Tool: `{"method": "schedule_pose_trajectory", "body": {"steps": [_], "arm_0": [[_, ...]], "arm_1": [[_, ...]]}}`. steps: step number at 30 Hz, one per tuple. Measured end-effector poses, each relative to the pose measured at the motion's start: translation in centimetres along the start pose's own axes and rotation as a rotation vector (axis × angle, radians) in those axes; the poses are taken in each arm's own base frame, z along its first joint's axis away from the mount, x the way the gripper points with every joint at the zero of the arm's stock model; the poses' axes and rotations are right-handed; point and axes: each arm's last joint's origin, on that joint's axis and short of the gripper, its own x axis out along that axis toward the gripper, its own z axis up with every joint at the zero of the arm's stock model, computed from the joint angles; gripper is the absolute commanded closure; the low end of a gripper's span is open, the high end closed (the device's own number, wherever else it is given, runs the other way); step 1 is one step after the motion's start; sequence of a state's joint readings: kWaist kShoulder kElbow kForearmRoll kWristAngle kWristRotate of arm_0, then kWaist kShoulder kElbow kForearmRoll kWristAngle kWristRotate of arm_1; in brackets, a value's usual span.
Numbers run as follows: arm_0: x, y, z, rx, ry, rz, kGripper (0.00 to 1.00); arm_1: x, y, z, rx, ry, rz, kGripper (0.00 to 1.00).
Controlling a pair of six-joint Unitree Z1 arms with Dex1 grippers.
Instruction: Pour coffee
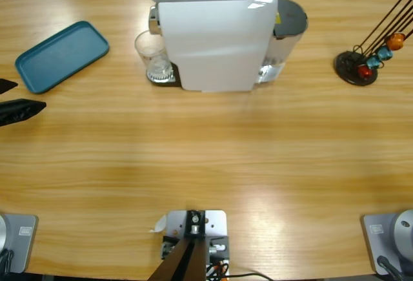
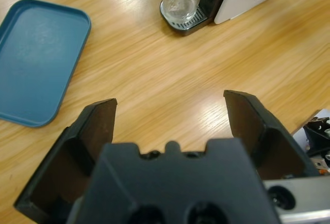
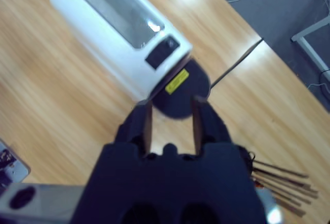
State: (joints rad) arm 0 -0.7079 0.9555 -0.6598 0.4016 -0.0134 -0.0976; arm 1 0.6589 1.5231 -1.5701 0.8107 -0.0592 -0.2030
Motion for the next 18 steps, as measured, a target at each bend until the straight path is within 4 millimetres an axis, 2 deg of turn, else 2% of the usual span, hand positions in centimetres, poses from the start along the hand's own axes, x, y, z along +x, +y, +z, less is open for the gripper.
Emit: {"method": "schedule_pose_trajectory", "body": {"steps": [4, 7, 11, 18], "arm_0": [[0.1, 0.0, -0.1, 0.000, -0.005, -0.001, 0.112], [0.0, 0.0, -0.3, 0.000, -0.012, -0.001, 0.118], [-0.2, 0.0, -0.4, 0.000, -0.024, -0.003, 0.119], [-0.2, 0.0, -0.5, 0.000, -0.026, -0.003, 0.119]], "arm_1": [[2.3, -0.6, 2.8, -0.011, 0.020, 0.002, 1.000], [4.3, -0.8, 3.8, -0.010, 0.049, 0.004, 1.000], [6.0, -0.9, 4.2, -0.011, 0.086, 0.011, 1.000], [6.7, -0.8, 4.1, -0.012, 0.104, 0.016, 1.000]]}}
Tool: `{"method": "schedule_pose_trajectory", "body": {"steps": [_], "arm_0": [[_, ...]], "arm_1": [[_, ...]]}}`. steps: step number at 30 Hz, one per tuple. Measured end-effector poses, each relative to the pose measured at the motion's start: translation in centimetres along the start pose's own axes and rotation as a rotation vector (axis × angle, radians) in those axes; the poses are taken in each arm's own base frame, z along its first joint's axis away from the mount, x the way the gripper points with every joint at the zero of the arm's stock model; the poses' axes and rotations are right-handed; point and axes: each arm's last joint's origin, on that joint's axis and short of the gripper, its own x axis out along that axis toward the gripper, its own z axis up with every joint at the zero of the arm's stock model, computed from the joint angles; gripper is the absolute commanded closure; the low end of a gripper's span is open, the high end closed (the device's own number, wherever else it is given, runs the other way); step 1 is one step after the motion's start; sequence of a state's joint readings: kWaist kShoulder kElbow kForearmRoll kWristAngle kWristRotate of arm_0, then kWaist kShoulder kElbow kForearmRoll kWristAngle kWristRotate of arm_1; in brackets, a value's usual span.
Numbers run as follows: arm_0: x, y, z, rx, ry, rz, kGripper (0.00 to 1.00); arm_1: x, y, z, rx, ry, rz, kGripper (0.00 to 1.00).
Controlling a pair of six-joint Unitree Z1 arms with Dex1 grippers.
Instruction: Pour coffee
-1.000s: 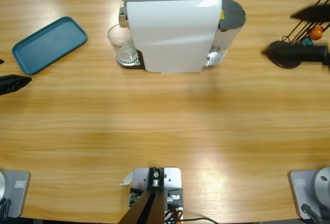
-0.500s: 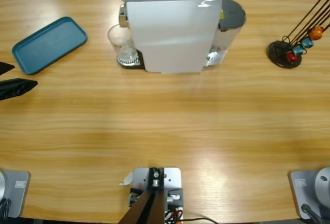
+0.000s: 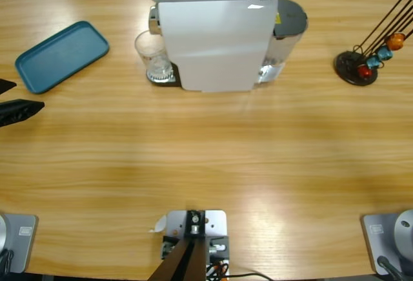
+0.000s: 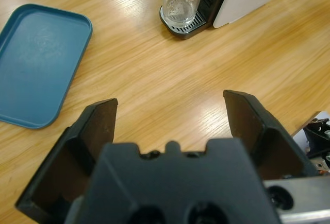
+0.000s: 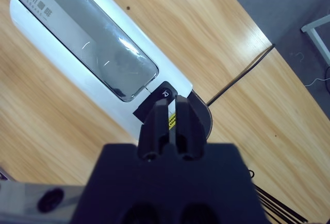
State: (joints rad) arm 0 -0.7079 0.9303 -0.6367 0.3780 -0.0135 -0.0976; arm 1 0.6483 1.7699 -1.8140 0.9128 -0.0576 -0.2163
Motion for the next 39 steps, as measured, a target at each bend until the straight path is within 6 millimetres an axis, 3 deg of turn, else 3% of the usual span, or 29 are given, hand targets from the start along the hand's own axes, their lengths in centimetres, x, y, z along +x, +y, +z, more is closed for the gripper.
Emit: {"method": "schedule_pose_trajectory", "body": {"steps": [6, 15, 39], "arm_0": [[0.0, 0.0, 0.0, 0.000, -0.001, 0.000, 0.113], [-0.1, 0.0, 0.0, 0.000, -0.009, -0.001, 0.019], [0.0, 0.0, -0.2, 0.001, -0.013, -0.004, 0.018]], "arm_1": [[0.6, 0.1, 0.0, -0.001, 0.012, 0.006, 1.000], [2.0, 0.2, -0.1, -0.002, 0.045, 0.023, 1.000], [2.6, 0.2, -0.1, -0.003, 0.059, 0.026, 1.000]]}}
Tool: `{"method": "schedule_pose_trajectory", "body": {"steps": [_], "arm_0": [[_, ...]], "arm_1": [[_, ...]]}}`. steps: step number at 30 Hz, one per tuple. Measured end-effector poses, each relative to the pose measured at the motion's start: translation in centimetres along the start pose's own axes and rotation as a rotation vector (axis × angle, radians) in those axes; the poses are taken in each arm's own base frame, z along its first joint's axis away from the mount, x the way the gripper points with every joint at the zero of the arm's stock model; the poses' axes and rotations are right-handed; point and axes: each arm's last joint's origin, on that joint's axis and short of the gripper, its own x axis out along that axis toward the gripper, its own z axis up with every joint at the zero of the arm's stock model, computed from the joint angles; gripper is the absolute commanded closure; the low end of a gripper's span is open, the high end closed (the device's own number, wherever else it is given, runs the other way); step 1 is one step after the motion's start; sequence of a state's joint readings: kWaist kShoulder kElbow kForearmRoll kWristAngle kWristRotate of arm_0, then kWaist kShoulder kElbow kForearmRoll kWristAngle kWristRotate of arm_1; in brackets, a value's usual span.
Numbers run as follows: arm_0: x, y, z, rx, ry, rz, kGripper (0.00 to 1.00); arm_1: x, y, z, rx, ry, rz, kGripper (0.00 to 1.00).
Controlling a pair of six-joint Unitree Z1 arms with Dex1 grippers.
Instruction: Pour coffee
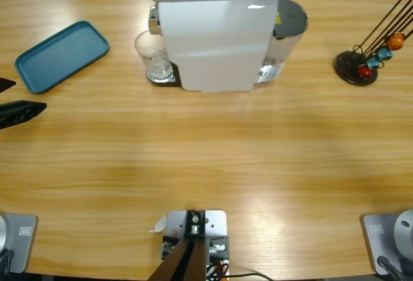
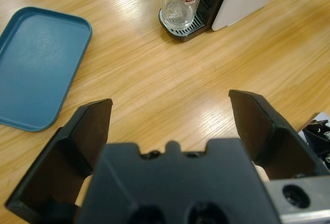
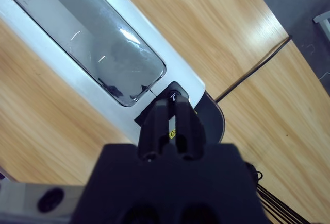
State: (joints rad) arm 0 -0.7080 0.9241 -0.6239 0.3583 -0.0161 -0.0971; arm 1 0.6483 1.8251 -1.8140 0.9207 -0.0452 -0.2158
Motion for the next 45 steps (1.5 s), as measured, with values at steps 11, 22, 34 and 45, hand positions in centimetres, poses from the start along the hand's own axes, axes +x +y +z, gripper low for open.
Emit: {"method": "schedule_pose_trajectory", "body": {"steps": [11, 22, 34, 45], "arm_0": [[0.00, 0.00, 0.00, 0.002, 0.000, 0.000, 0.018], [0.00, 0.00, 0.02, 0.002, -0.001, -0.001, 0.018], [0.00, -0.01, 0.03, 0.002, -0.002, -0.001, 0.018], [0.00, -0.01, 0.04, 0.002, -0.003, -0.001, 0.018]], "arm_1": [[0.24, 0.00, 0.04, 0.000, 0.004, 0.001, 1.000], [0.43, 0.00, 0.09, -0.002, 0.007, 0.001, 1.000], [0.72, 0.11, -0.35, -0.002, 0.007, 0.002, 1.000], [0.78, 0.19, -0.65, -0.001, -0.006, 0.006, 1.000]]}}
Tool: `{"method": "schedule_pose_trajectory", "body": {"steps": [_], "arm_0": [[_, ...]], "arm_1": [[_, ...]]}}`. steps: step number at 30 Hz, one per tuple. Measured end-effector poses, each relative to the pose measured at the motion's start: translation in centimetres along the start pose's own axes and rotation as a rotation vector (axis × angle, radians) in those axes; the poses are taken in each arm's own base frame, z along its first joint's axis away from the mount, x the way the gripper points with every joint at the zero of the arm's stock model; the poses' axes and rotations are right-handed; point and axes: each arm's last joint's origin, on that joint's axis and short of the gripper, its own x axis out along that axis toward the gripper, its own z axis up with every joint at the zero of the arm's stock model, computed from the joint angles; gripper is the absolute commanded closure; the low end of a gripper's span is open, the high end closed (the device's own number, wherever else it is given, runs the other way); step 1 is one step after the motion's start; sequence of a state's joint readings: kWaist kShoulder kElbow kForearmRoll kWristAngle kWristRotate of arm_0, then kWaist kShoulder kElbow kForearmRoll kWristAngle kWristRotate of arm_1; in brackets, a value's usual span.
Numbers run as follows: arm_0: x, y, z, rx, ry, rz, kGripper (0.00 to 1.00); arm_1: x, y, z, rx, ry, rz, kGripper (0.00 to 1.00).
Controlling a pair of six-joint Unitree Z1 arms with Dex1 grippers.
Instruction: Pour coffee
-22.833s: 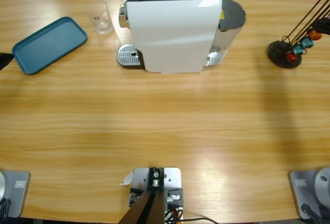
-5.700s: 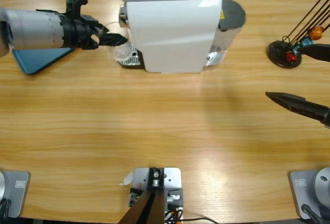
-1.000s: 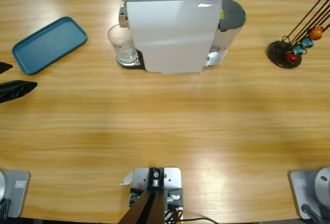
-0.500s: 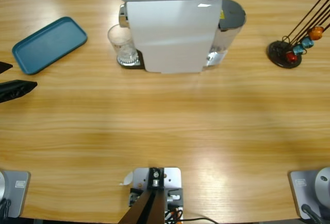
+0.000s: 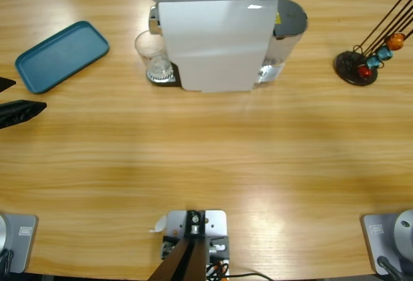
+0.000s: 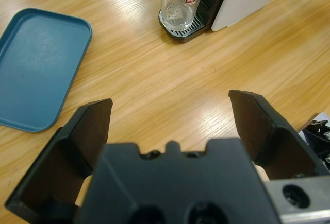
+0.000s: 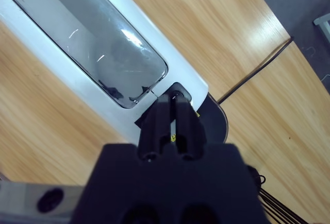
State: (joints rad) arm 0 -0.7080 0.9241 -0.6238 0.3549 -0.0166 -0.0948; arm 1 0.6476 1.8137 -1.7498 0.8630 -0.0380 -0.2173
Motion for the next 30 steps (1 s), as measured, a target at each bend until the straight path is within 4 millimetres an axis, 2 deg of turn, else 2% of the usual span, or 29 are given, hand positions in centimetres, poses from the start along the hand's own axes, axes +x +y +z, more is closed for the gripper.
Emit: {"method": "schedule_pose_trajectory", "body": {"steps": [5, 12, 30], "arm_0": [[0.0, 0.0, 0.0, 0.000, 0.000, 0.000, 0.018], [0.0, 0.0, 0.0, 0.000, 0.000, 0.000, 0.018], [0.0, 0.0, 0.0, 0.000, 0.000, 0.000, 0.018]], "arm_1": [[-0.4, -0.1, 0.4, -0.012, -0.001, -0.003, 1.000], [-2.0, -0.6, 1.9, -0.039, -0.023, -0.022, 1.000], [0.0, -0.2, 0.6, -0.042, 0.023, -0.011, 1.000]]}}
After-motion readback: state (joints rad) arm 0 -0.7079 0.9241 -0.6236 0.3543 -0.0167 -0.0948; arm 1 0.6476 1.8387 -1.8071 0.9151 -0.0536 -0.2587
